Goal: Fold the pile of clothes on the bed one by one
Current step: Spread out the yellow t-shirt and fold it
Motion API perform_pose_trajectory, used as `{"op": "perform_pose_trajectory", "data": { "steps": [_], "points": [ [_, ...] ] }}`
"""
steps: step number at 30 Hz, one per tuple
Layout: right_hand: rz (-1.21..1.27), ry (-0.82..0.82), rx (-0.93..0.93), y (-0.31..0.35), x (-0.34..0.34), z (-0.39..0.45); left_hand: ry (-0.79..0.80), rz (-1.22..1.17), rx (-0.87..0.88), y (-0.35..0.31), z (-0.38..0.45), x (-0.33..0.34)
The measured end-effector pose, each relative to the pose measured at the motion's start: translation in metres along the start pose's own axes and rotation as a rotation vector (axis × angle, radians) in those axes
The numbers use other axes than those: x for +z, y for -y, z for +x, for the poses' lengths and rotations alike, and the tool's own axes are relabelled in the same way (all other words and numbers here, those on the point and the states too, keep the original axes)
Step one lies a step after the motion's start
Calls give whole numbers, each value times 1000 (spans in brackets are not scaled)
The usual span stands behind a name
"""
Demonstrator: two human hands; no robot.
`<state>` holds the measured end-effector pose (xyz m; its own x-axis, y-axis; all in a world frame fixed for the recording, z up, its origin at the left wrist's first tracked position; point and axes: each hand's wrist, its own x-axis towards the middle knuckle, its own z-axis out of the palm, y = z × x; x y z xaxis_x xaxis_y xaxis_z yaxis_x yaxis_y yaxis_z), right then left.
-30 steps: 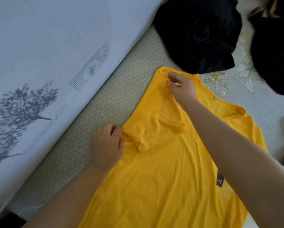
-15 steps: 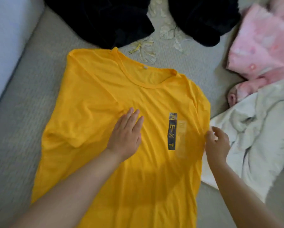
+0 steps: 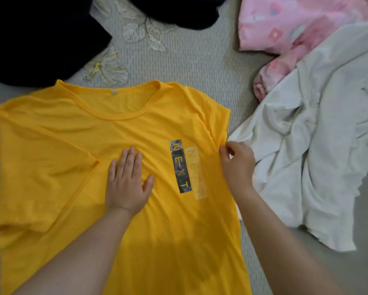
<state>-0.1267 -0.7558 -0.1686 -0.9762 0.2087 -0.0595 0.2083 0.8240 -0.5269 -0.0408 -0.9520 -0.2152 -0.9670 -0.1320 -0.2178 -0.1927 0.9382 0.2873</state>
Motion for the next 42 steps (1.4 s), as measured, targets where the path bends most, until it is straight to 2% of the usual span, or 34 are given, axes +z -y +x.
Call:
{"op": "perform_pose_trajectory", "data": {
  "steps": [2, 3, 5, 7, 8, 10, 11, 13, 16, 17, 18, 20, 22, 23, 25, 28, 29, 31, 35, 37, 42],
  "points": [
    [11, -181, -321, 13, 2, -19, 4, -11, -23, 1, 0, 1],
    [-33, -191, -492, 17, 5, -31, 7, -14, -33, 1, -1, 1],
    [-214, 7, -786, 16, 13, -56, -14, -14, -38, 1, 0, 0],
    [-361, 239, -941, 4, 16, -73, -20, -25, -51, -1, 1, 0],
    [-355, 297, -965, -4, 15, -76, -23, -25, -49, -2, 1, 0],
    [-188, 292, -899, -16, 11, -77, -31, -15, -35, -2, 1, 0],
    [-100, 241, -810, -20, 9, -76, -28, -13, -29, -2, 1, -1],
    [-87, 204, -534, -22, 6, -69, -20, -8, -21, -1, 1, -1],
    [-101, 387, -134, -19, 12, -54, -14, 2, 9, 1, 1, 0],
    [-21, 431, -54, -15, 14, -51, -12, -2, 23, 1, 1, 0],
    [94, 392, -17, -9, 16, -48, -6, -14, 33, 0, 1, 0],
    [247, 175, -84, 1, 16, -47, 6, -90, 31, 0, 1, -3],
    [257, -61, -344, 10, 19, -58, -14, -280, -23, 2, 1, -10],
    [226, -106, -527, 12, 23, -69, -31, -396, -59, 5, 1, -15],
    [79, -5, -874, 8, 29, -91, -58, -527, -101, 15, 0, -28],
    [-186, 297, -1133, -14, 34, -120, -94, -550, -116, 30, 5, -50],
    [-220, 324, -1156, -23, 35, -126, -95, -524, -110, 32, 9, -55],
    [-183, 255, -1106, -36, 33, -132, -85, -453, -80, 33, 25, -62],
    [-185, 8, -766, -42, 33, -120, -46, -359, -98, 15, 73, -59],
    [-228, -66, -648, -39, 34, -107, -5, -306, -148, -1, 97, -55],
    [-164, -207, -651, -36, 35, -84, 91, -231, -271, -31, 132, -46]
  ]
}}
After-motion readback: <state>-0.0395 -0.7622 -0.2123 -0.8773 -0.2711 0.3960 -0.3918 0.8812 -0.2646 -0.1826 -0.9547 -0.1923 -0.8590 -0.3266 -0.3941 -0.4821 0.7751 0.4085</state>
